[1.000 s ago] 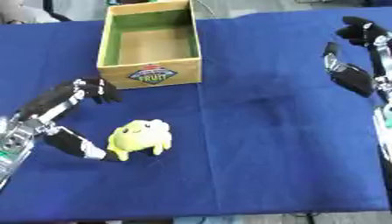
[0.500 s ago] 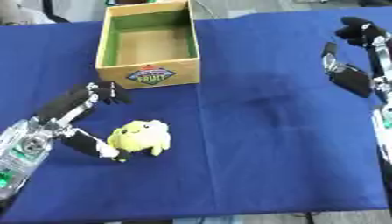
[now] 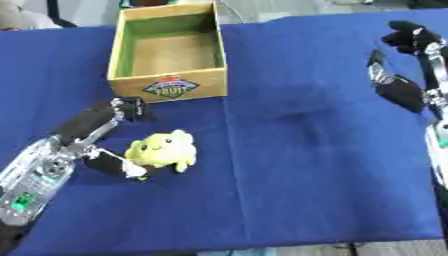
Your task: Pick up objects on the table and place them in the box.
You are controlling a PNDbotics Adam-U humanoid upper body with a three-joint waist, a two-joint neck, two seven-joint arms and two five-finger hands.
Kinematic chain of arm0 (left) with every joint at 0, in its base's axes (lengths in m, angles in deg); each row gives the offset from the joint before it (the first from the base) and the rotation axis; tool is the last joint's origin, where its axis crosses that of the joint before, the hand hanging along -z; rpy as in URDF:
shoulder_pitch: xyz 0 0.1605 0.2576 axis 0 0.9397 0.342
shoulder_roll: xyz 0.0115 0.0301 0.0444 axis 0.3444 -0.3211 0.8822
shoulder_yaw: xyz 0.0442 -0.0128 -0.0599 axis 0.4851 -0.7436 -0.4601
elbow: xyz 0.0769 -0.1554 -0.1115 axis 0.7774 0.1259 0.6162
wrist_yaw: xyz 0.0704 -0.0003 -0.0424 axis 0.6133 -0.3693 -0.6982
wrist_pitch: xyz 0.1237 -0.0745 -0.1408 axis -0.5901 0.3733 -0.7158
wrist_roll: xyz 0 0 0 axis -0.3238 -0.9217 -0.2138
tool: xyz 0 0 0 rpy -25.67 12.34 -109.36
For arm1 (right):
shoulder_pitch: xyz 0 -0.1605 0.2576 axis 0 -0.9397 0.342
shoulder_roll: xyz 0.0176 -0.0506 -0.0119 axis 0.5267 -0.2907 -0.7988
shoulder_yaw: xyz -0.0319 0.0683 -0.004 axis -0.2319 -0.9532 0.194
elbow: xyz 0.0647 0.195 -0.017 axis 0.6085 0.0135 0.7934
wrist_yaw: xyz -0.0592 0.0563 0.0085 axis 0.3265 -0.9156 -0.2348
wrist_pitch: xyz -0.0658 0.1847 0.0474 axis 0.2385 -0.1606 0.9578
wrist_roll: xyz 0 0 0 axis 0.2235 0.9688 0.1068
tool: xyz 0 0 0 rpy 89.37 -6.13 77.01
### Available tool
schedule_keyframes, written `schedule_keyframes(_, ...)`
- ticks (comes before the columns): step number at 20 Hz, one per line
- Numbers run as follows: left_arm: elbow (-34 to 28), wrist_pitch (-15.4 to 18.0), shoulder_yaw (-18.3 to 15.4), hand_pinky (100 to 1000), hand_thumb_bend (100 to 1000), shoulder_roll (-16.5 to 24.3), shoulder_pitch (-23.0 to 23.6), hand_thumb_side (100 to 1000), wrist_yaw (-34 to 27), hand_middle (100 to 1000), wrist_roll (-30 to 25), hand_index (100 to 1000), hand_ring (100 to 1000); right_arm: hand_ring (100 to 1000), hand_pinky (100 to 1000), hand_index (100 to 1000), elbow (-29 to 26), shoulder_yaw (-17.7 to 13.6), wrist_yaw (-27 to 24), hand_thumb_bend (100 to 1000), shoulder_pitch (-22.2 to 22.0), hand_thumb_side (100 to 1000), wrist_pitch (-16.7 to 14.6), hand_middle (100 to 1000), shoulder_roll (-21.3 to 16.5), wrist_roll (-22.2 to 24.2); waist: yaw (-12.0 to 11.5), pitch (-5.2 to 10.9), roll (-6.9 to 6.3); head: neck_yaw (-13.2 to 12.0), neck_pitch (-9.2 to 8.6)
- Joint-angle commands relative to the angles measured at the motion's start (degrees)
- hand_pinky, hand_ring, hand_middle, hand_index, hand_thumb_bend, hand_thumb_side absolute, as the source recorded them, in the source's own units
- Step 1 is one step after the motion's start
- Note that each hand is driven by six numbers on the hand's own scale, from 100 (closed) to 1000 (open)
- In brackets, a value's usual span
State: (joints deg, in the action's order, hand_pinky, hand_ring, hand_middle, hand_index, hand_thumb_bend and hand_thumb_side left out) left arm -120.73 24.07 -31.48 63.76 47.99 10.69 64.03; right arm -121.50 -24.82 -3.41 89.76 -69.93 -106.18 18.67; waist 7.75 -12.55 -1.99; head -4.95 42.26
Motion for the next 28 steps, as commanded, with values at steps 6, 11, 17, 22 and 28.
schedule_keyframes(6, 0.6, -0.41, -0.01, 453, 100, -0.53, -1.44, 100, -0.91, 389, 1.31, 413, 382, 796, 839, 880, -1.33, -0.19, -0.55, 100, 0.91, 241, -0.04, 693, -0.61, 0.12, 0.21, 0.9, 0.17, -0.11, -0.45)
schedule_keyframes(11, -3.03, -4.09, -3.41, 403, 100, 0.57, -2.52, 100, -5.76, 276, 5.8, 308, 293, 797, 839, 879, -1.38, -0.25, -0.53, 100, 0.84, 242, 0.0, 693, -0.69, 0.06, 0.1, 0.99, 0.09, 0.04, -0.61)
schedule_keyframes(17, -6.12, -7.05, -6.46, 399, 100, 4.93, -5.08, 100, -11.83, 270, 9.05, 305, 289, 797, 839, 879, -1.35, -0.19, -0.47, 100, 0.83, 242, -0.01, 693, -0.74, 0.1, 0.17, 1.17, 0.03, 0.16, -0.81)
schedule_keyframes(22, -1.45, -9.87, -9.16, 408, 100, 7.68, -10.27, 100, -14.34, 290, 10.61, 330, 309, 797, 839, 879, -1.3, 0.13, -0.45, 100, 0.96, 242, -0.15, 694, -0.41, 0.36, 1.08, 1.47, 0.06, -0.35, -1.04)
schedule_keyframes(28, 7.78, -12.33, -9.9, 427, 100, 7.57, -17.78, 100, -12.76, 319, 9.46, 359, 338, 797, 839, 879, -1.06, 0.87, -0.5, 100, 1.24, 242, -0.43, 693, 0.22, 0.98, 3.21, 1.84, -0.04, -1.45, -0.95)
